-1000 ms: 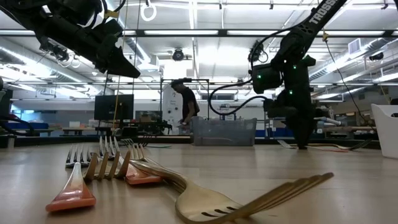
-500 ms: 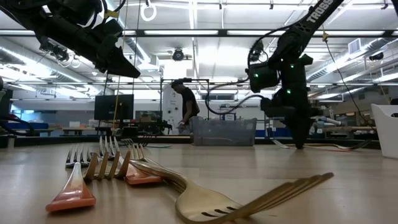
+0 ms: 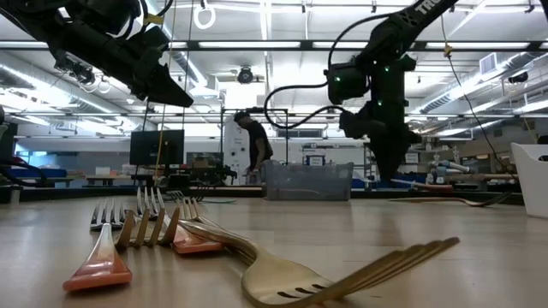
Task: Sort silverware by color (type)
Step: Put the orange fork into the black bin
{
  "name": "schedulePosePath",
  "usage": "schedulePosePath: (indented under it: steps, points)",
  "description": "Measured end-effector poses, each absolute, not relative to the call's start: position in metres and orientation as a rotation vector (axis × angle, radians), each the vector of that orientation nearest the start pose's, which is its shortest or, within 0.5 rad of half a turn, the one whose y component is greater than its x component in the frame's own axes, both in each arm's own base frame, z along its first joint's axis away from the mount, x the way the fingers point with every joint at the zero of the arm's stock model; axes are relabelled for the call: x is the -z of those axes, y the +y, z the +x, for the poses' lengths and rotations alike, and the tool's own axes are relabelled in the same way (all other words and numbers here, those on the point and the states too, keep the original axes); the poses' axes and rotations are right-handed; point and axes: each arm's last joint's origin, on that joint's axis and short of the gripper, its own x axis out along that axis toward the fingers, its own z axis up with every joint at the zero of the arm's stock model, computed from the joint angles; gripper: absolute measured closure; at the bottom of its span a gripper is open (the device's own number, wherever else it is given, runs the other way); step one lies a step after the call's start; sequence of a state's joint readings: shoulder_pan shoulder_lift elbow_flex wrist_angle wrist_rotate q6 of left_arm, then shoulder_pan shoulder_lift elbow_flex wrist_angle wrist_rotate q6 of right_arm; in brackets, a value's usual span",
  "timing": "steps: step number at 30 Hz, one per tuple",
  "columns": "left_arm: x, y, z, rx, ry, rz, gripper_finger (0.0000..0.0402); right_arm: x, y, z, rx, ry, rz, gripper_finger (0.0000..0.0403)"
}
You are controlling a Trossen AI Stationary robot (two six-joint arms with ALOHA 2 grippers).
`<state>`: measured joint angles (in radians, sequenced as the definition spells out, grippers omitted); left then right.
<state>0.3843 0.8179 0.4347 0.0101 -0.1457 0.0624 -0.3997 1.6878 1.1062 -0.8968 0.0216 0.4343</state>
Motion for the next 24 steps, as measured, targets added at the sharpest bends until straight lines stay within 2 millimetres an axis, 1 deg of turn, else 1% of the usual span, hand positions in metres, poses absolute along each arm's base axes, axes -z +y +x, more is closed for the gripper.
schedulePosePath:
  steps: [7, 13, 19, 24]
  points:
    - [-0.225, 0.071, 0.164, -0.512, 0.391, 0.015, 0.0251, -0.211, -0.114, 0.287, 0.629, 1.338, 0.595, 0.0394]
    - [-0.225, 0.071, 0.164, -0.513, 0.39, 0.013, 0.0251, -0.228, -0.113, 0.296, 0.602, 1.294, 0.569, 0.0393]
    - [-0.225, 0.071, 0.164, -0.513, 0.388, 0.01, 0.0251, -0.241, -0.116, 0.304, 0.558, 1.243, 0.504, 0.0393]
    - [-0.225, 0.071, 0.164, -0.513, 0.388, 0.01, 0.0251, -0.245, -0.118, 0.311, 0.499, 1.176, 0.424, 0.0393]
